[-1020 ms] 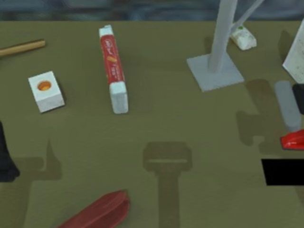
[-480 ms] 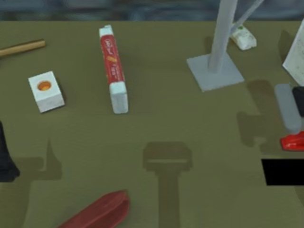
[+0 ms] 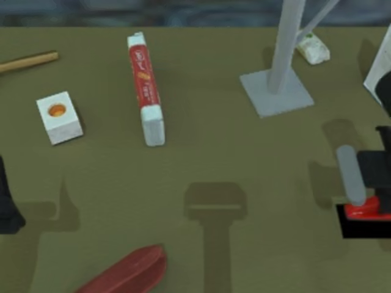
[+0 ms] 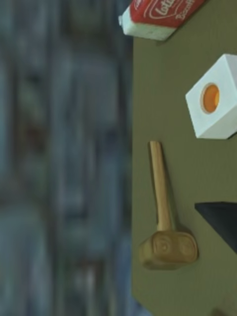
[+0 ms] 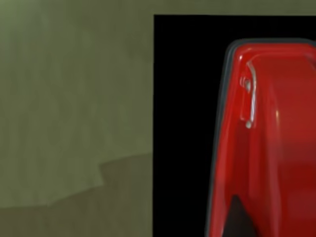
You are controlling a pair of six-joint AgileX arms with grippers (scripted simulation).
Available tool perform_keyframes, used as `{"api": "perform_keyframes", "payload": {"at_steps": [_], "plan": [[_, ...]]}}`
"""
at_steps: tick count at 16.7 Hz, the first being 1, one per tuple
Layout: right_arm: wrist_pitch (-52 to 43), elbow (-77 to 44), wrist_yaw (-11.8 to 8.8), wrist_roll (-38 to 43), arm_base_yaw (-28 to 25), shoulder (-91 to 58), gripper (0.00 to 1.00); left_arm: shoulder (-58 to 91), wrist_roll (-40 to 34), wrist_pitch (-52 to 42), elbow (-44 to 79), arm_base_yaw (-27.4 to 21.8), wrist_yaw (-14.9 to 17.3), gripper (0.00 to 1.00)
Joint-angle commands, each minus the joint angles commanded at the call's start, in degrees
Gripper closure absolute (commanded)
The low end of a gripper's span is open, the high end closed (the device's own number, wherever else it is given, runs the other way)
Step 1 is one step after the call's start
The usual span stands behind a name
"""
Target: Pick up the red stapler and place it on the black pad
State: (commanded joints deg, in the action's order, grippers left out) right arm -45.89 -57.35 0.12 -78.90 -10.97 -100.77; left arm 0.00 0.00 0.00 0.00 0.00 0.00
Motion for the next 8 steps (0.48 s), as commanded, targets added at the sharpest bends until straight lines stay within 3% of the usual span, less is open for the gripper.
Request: {"api": "perform_keyframes", "payload": {"at_steps": [5, 8], "plan": [[1.53, 1.21, -0.02, -0.04, -0.01, -0.61, 1.00, 0.00, 0.00, 0.00, 0.00, 0.00, 0.00, 0.00], [1.53, 1.21, -0.02, -0.04, -0.01, -0.61, 0.77, 0.00, 0.00, 0.00, 0.00, 0.00, 0.00, 0.00]]}}
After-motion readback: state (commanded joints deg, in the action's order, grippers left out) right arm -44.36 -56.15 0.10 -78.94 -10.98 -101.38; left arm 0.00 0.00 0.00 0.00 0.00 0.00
